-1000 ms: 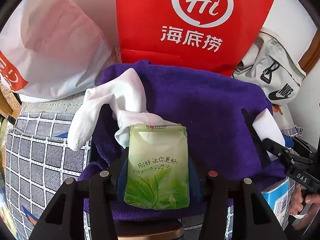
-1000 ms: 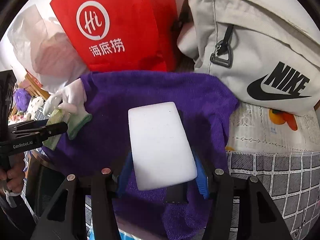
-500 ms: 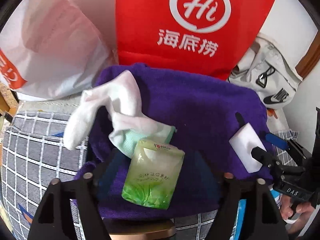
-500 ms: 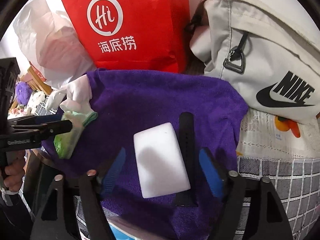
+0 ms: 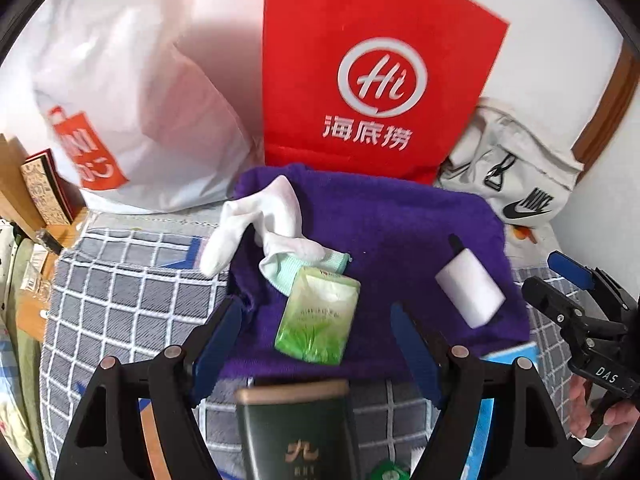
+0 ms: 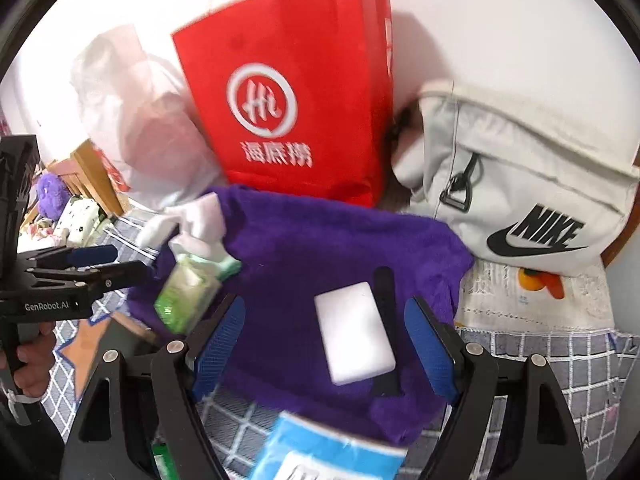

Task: Organize soft objects
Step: 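Open the right tool releasing the block while the left tool releases the packet onto the towel, then move both tools back down toward the loose items on the bedspread, then grasp the white mesh bag with the right tool while the left tool grasps the yellow pouch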

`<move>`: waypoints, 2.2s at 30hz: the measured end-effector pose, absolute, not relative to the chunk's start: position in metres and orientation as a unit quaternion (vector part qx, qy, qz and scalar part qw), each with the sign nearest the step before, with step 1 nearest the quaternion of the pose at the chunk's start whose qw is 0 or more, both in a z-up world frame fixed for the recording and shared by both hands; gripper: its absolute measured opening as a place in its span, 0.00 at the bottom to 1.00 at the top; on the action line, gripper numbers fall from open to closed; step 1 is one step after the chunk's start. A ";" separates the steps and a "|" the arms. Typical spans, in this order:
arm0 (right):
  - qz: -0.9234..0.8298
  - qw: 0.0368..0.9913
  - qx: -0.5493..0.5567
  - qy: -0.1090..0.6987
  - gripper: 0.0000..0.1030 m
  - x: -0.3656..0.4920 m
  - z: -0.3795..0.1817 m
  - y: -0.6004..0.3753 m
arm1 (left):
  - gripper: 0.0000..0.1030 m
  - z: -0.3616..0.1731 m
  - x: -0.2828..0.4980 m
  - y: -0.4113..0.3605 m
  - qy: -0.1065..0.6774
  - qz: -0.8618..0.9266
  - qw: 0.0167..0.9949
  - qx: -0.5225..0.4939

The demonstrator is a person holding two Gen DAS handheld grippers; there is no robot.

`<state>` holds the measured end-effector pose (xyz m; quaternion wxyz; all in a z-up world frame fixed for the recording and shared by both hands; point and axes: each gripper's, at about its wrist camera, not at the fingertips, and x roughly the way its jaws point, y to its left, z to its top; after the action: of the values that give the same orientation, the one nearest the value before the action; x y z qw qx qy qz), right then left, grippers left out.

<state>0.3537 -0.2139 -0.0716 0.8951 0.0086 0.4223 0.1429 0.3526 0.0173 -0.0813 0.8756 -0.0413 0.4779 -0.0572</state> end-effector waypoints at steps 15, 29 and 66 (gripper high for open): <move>0.120 0.903 0.043 0.411 0.79 0.240 -0.044 -0.217 | 0.74 -0.044 0.231 0.025 0.431 -0.095 0.896 -0.046; 0.115 0.908 0.049 0.399 0.79 0.135 -0.053 -0.226 | 0.74 -0.056 0.133 0.033 0.421 -0.104 0.899 -0.066; 0.165 0.869 -0.059 0.462 0.33 0.075 -0.184 -0.182 | 0.74 -0.146 0.093 0.030 0.499 -0.122 0.857 -0.046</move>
<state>0.0749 -0.1821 -0.1842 0.8695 -0.0593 0.4620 0.1645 0.0926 0.0302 -0.1457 0.8566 -0.0457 0.4992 -0.1224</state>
